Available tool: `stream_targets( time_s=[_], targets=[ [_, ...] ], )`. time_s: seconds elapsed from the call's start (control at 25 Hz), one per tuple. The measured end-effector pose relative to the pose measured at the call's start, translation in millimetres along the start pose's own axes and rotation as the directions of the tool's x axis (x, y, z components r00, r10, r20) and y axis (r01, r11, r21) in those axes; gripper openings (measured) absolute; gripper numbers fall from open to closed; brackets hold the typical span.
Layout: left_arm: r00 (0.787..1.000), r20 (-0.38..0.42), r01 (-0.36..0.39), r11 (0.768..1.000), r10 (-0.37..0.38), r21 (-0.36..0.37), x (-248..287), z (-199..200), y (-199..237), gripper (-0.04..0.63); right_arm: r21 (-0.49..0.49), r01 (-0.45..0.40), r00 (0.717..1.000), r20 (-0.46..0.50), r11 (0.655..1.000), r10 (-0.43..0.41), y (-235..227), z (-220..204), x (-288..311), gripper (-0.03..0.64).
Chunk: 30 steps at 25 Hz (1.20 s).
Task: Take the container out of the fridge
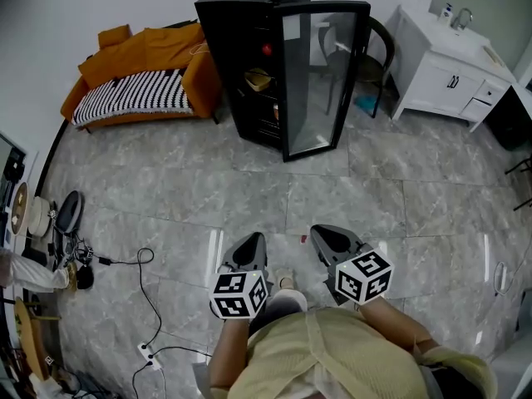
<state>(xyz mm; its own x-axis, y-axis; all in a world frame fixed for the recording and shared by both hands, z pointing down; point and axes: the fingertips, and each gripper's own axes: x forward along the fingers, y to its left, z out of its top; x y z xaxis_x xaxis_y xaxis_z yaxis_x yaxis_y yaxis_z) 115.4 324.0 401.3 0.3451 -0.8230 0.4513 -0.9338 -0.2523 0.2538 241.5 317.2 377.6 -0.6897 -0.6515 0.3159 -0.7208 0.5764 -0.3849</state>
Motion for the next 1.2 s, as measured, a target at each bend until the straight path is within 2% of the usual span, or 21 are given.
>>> stream_targets(
  time_s=[0.36,1.0,1.2],
  targets=[
    [1.0,-0.025,0.012,1.0,-0.012,-0.004,27.2,19.4,39.6,0.031,0.006,0.0,1.0,-0.028,1.0,0.0,-3.7,14.1,53.2,0.029],
    [0.996,-0.07,0.055,0.998,-0.056,-0.015,66.3,29.7,81.4,0.031,0.002,0.08,0.995,-0.063,0.997,-0.08,-26.5,31.8,112.3,0.029],
    [0.997,-0.068,0.019,0.999,-0.021,-0.029,84.5,43.9,95.8,0.031,0.011,0.036,0.998,-0.059,0.999,-0.036,-37.5,47.4,141.7,0.029]
  ],
)
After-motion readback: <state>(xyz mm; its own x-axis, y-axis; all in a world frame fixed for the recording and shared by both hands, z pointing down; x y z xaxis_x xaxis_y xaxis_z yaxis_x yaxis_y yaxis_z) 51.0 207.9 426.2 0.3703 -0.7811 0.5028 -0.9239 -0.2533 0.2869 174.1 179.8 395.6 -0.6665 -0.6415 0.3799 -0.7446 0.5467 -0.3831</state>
